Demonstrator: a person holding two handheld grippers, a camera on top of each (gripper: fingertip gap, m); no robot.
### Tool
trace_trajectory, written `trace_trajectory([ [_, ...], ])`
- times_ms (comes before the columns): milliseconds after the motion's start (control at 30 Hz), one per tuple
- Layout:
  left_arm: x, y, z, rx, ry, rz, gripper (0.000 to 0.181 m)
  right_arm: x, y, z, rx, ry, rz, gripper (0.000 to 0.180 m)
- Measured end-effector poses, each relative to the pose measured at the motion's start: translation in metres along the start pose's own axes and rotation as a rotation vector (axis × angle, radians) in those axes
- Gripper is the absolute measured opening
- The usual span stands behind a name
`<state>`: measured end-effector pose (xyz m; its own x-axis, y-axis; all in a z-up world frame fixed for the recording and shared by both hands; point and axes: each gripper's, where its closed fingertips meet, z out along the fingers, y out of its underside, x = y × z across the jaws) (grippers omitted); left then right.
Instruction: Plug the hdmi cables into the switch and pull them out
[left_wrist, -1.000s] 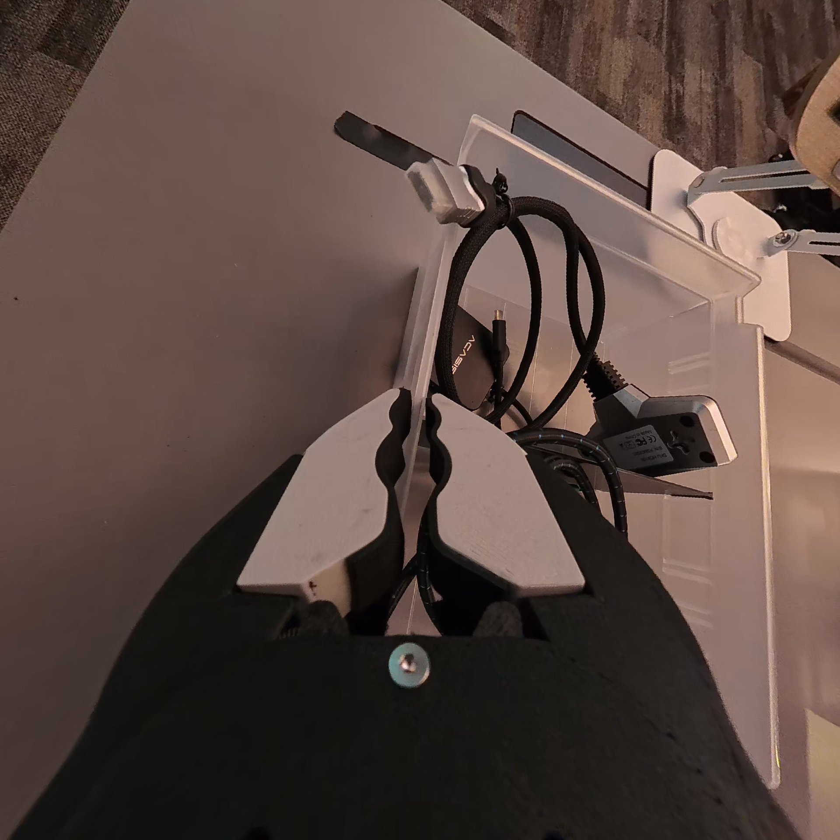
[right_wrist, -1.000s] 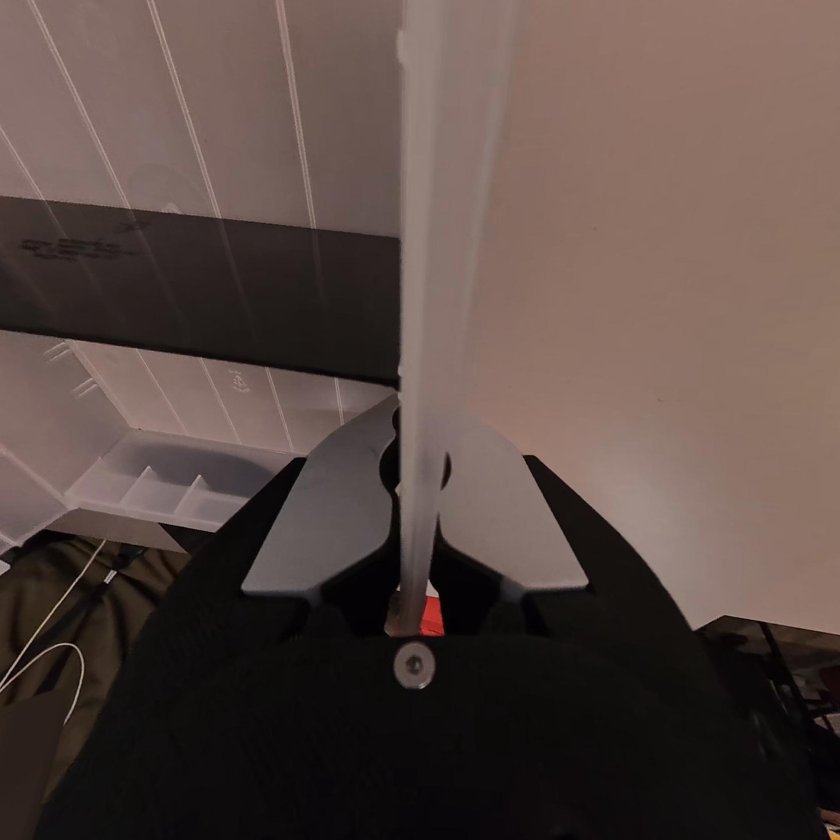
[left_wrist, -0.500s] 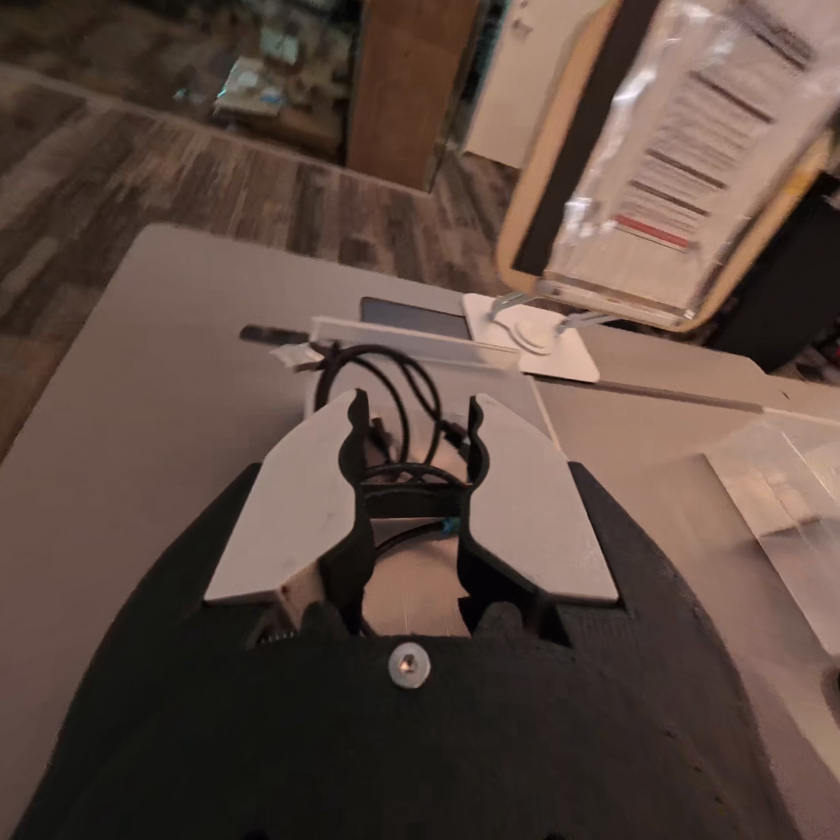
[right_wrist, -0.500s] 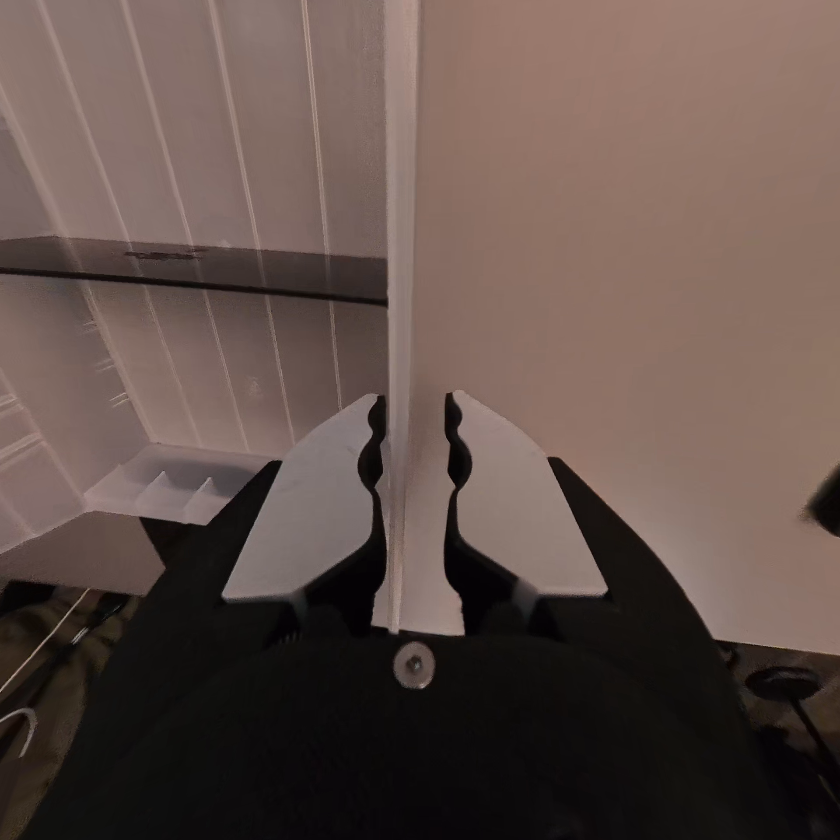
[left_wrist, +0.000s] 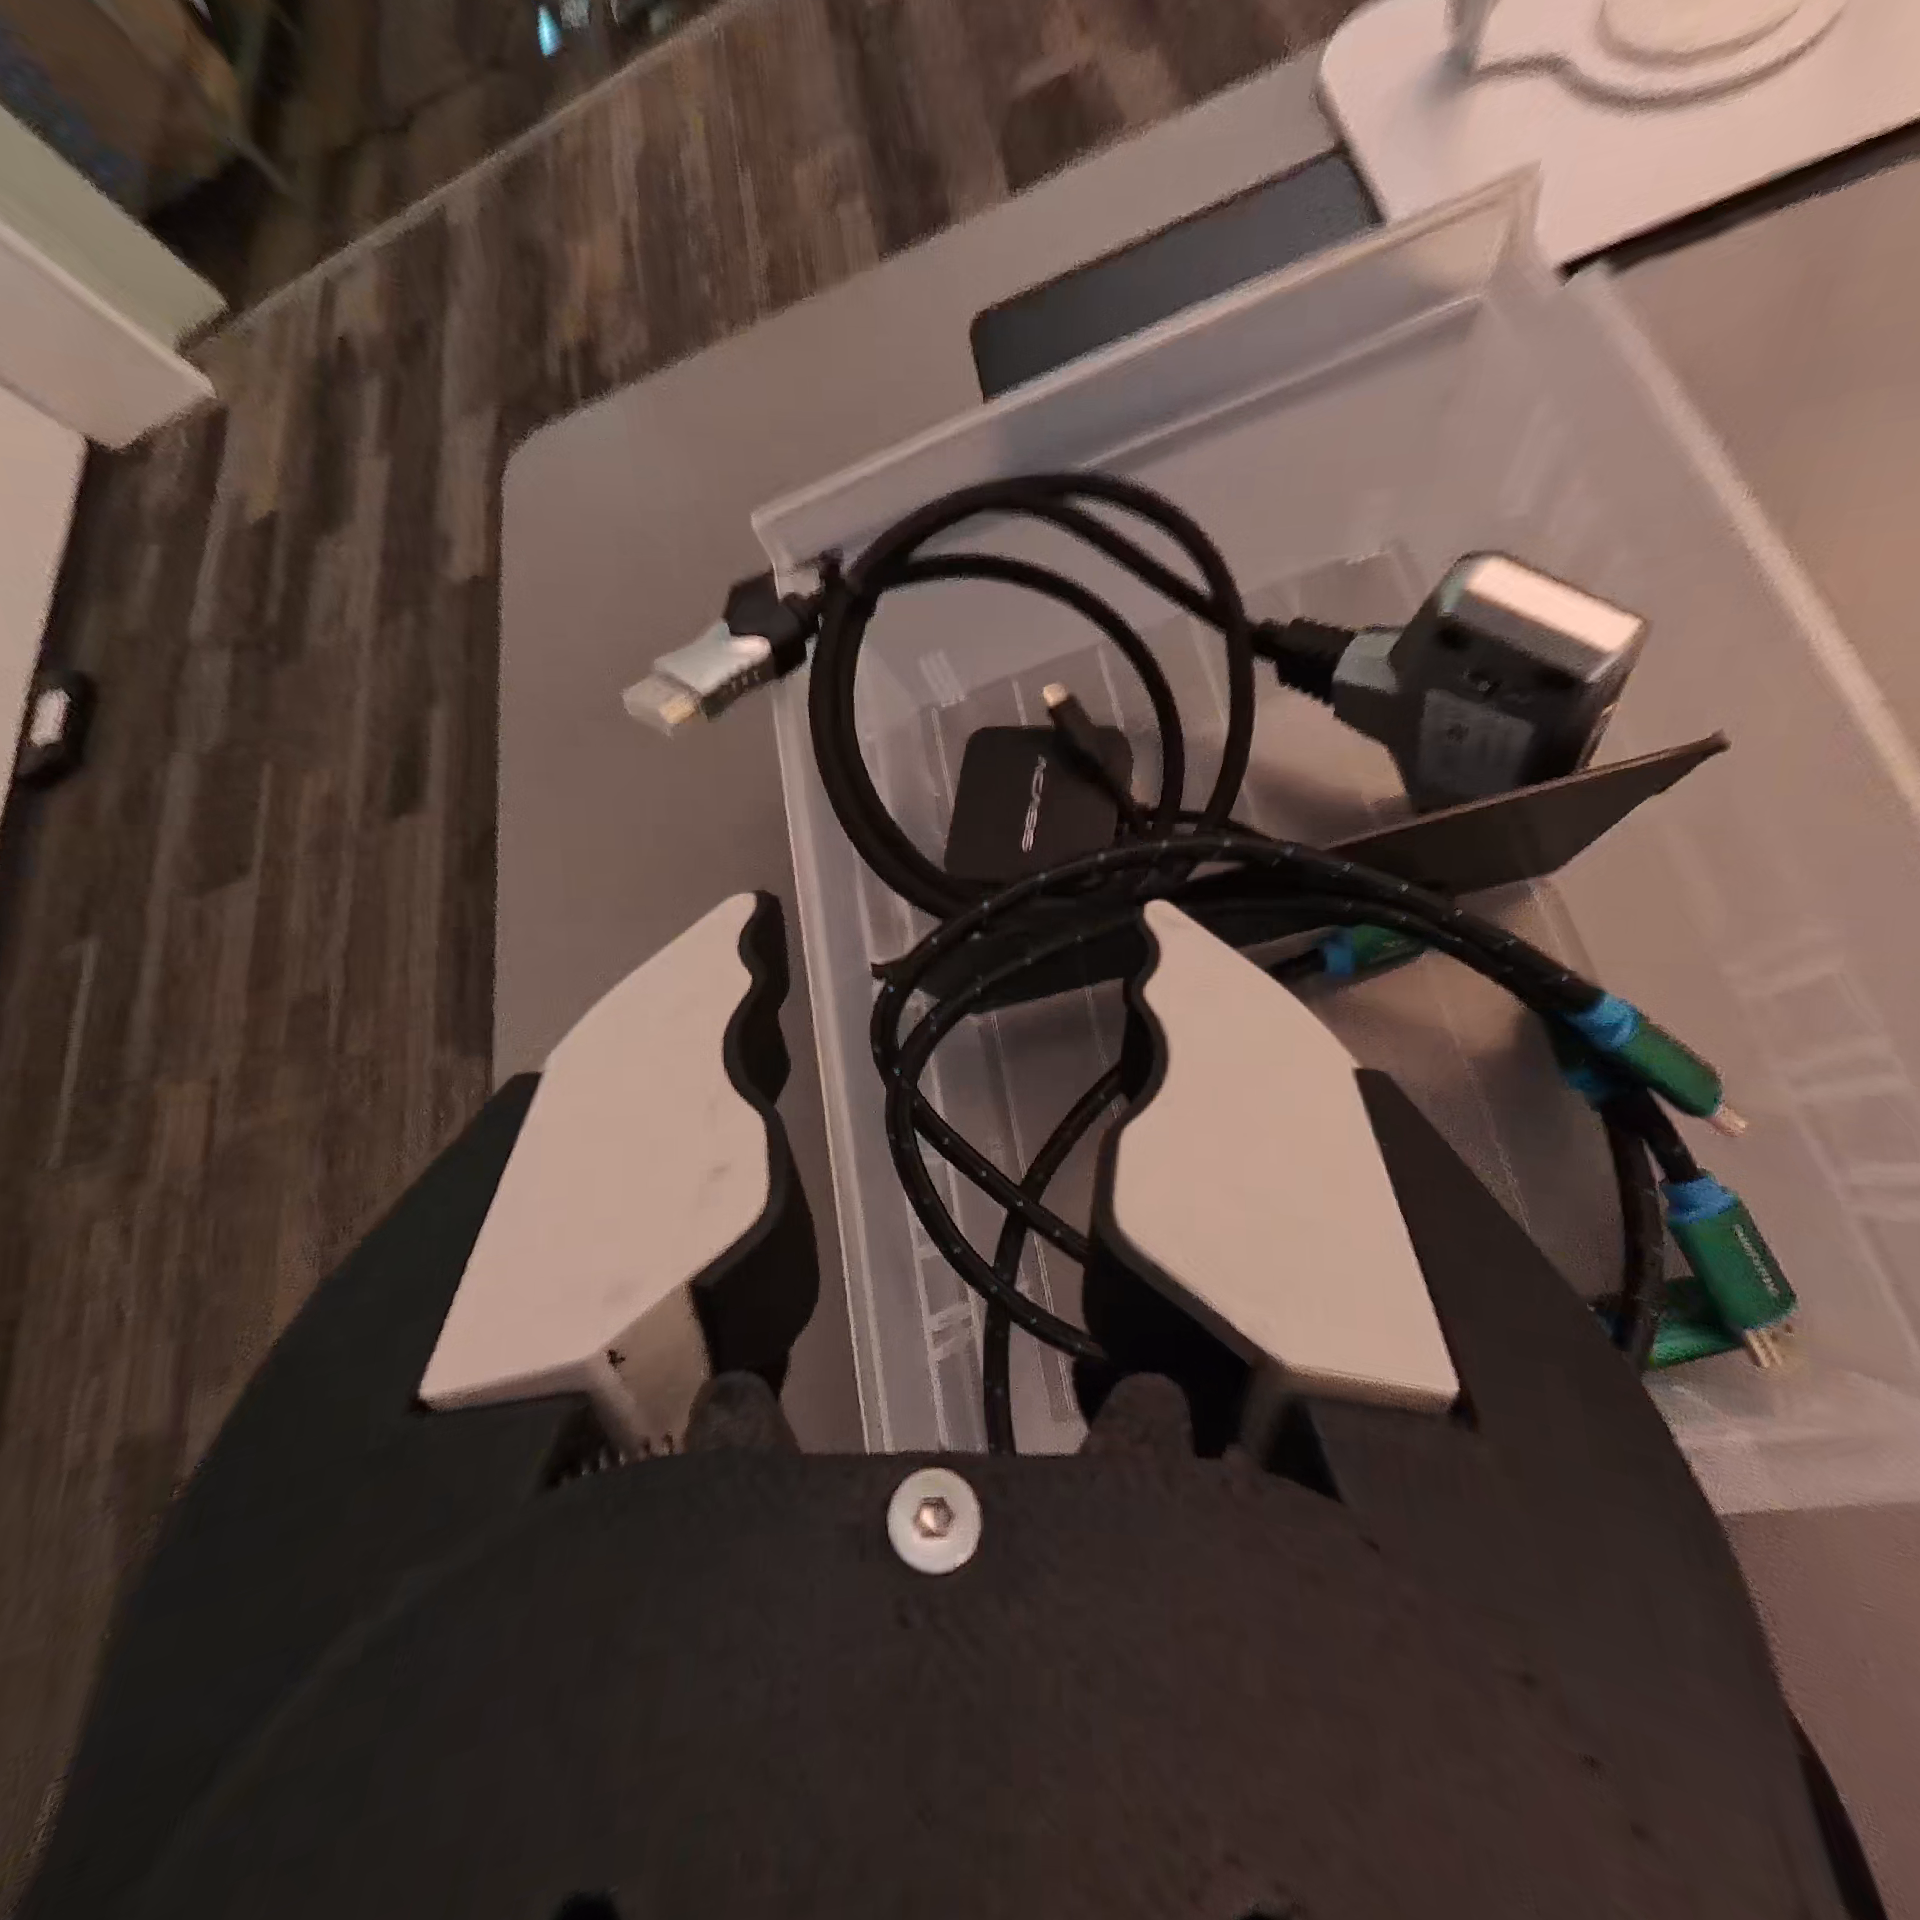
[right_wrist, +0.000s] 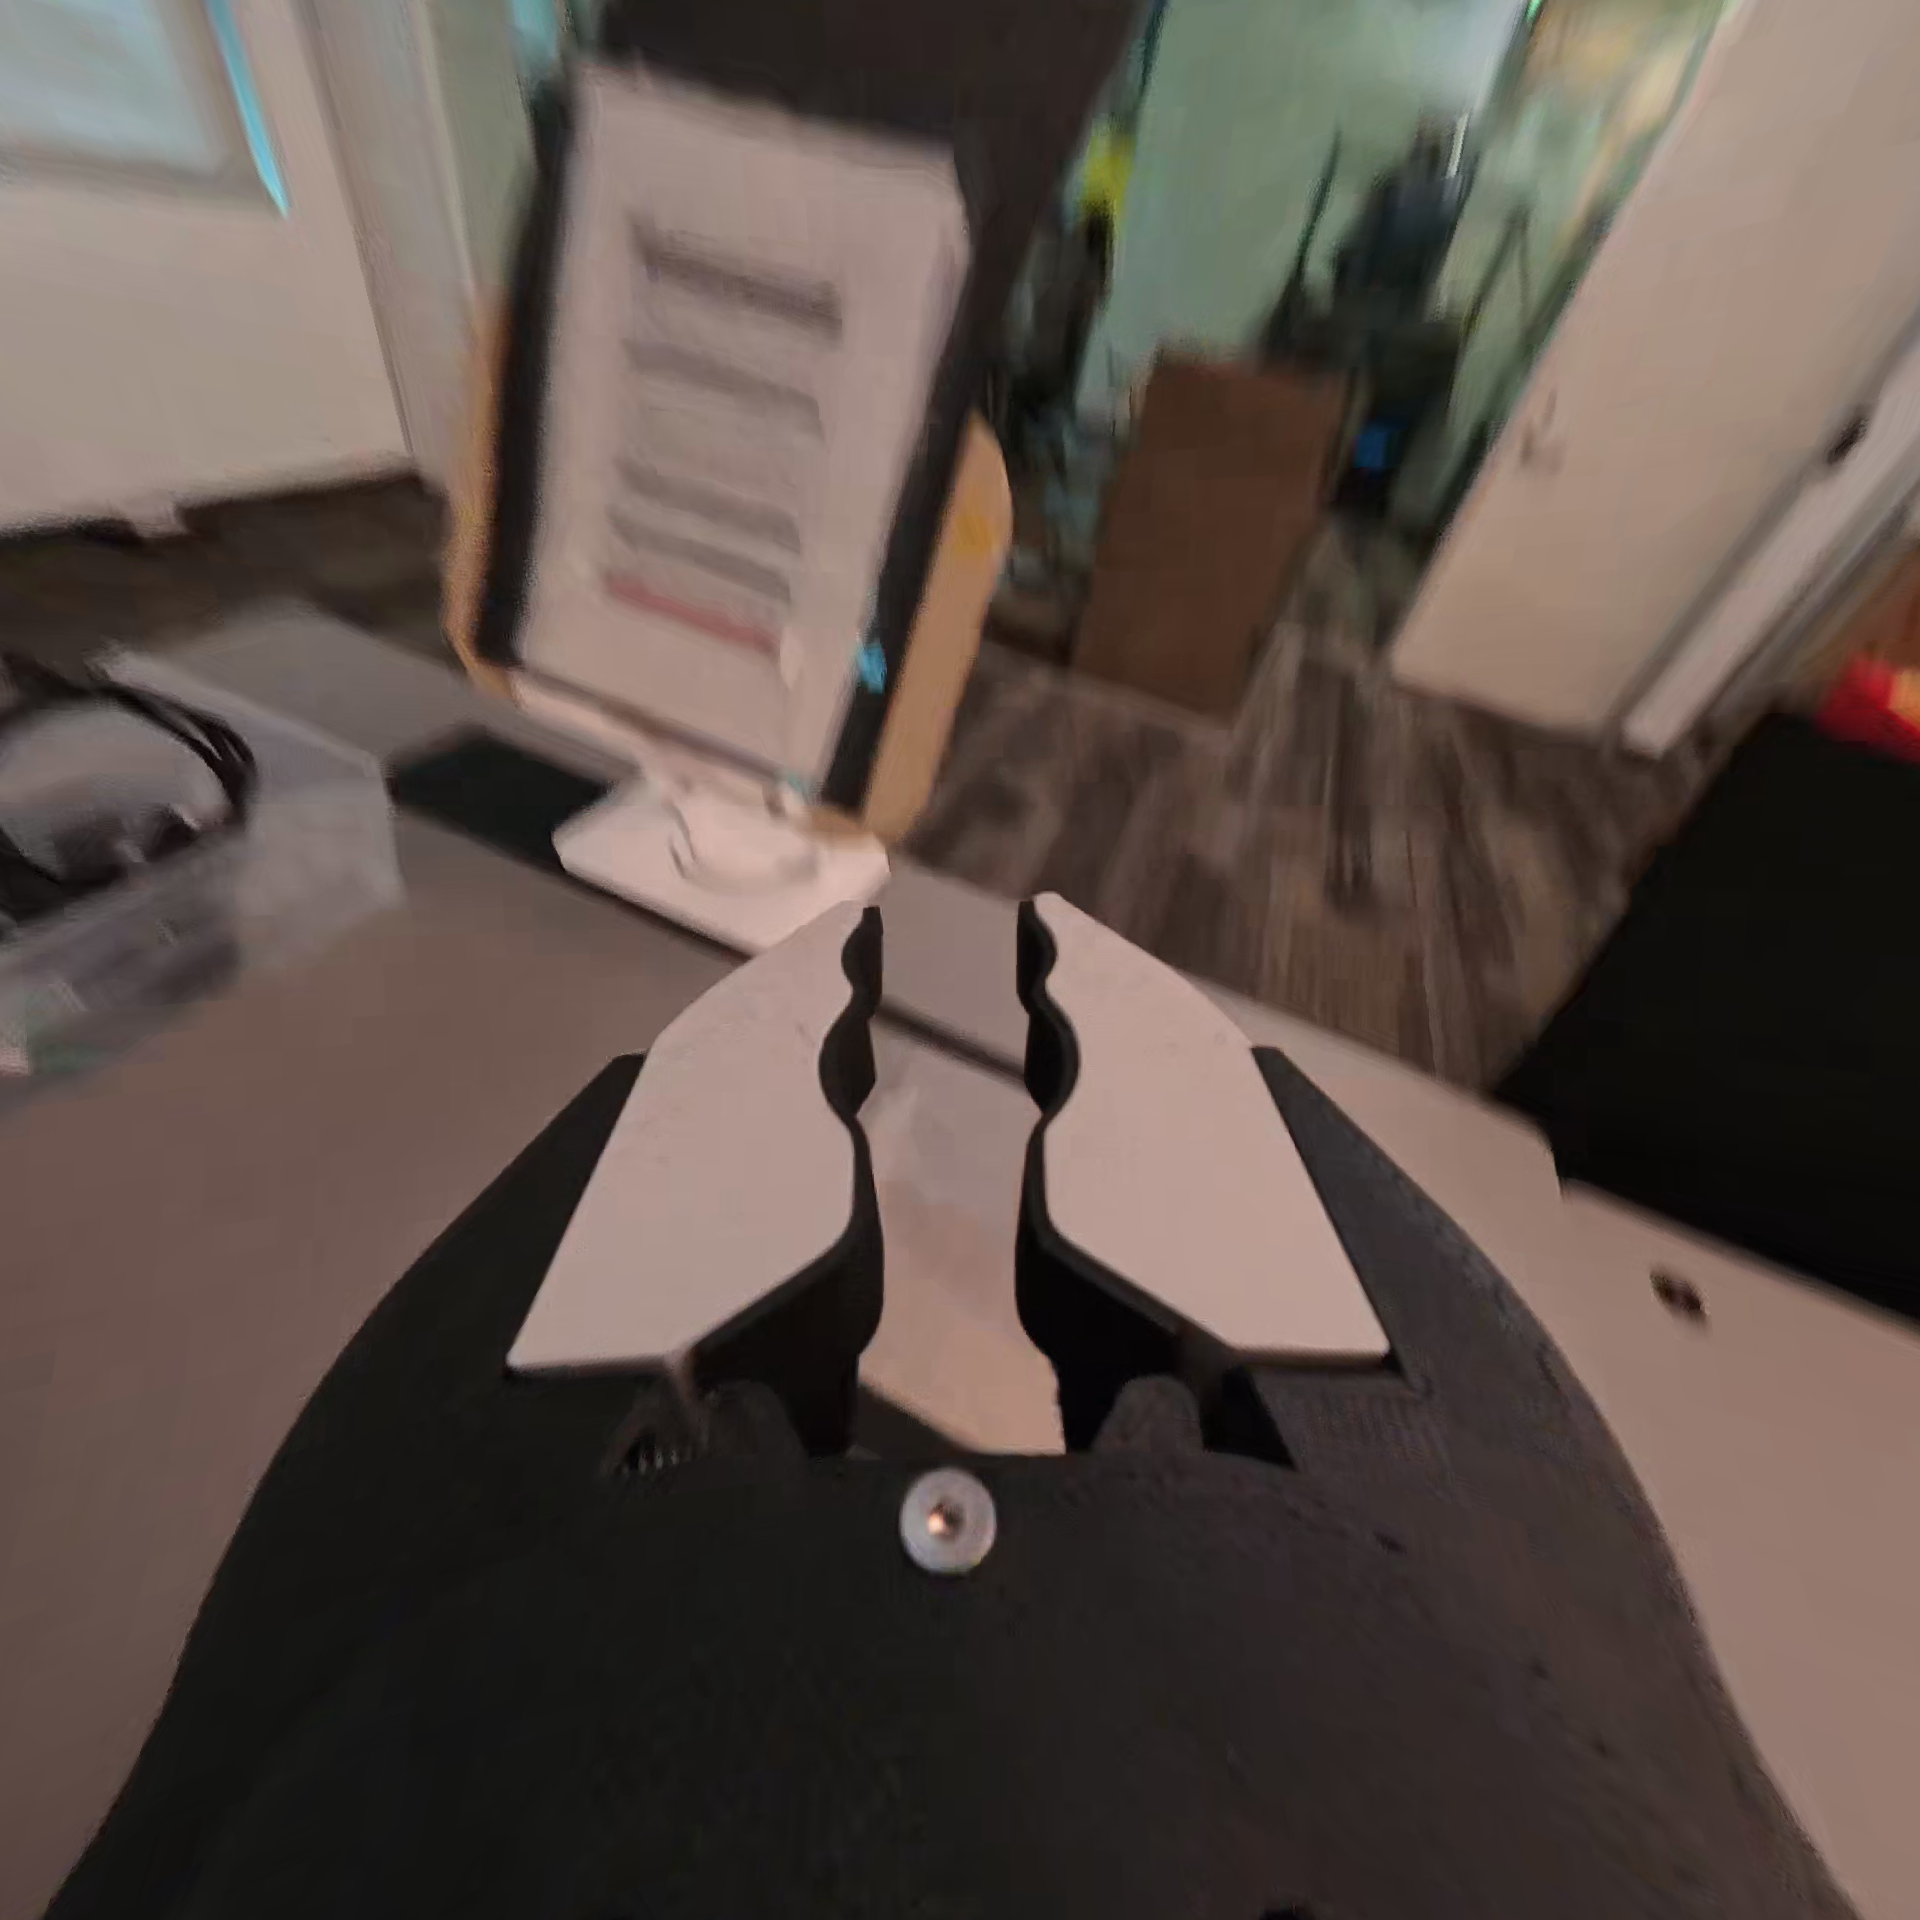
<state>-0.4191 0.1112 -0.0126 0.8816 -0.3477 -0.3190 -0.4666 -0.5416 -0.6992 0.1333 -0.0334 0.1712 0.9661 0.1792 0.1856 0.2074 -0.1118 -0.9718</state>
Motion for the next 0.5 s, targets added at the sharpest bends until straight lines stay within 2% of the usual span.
trace_trajectory([
  [33, 0.001, 0.005, 0.005, -0.026, 0.009, 0.001, 0.063, -0.012, -0.023, -0.007, 0.113, -0.007, -0.009, 0.026],
  [167, -0.019, 0.025, 0.004, -0.134, -0.086, -0.063, 0.055, -0.03, -0.081, -0.048, 0.511, 0.098, -0.076, 0.022],
  [200, -0.025, 0.025, -0.002, -0.128, -0.111, -0.093, 0.053, -0.034, -0.084, -0.053, 0.538, 0.098, -0.087, 0.021],
  [367, -0.036, 0.024, -0.032, -0.081, -0.124, -0.212, 0.046, -0.042, -0.061, -0.038, 0.452, 0.018, -0.083, 0.026],
  [433, -0.031, 0.028, -0.033, -0.107, -0.105, -0.204, 0.046, -0.036, -0.051, -0.027, 0.388, 0.022, -0.091, 0.027],
  [500, -0.025, 0.03, -0.023, -0.142, -0.086, -0.182, 0.054, -0.031, -0.045, -0.02, 0.364, 0.032, -0.088, 0.027],
])
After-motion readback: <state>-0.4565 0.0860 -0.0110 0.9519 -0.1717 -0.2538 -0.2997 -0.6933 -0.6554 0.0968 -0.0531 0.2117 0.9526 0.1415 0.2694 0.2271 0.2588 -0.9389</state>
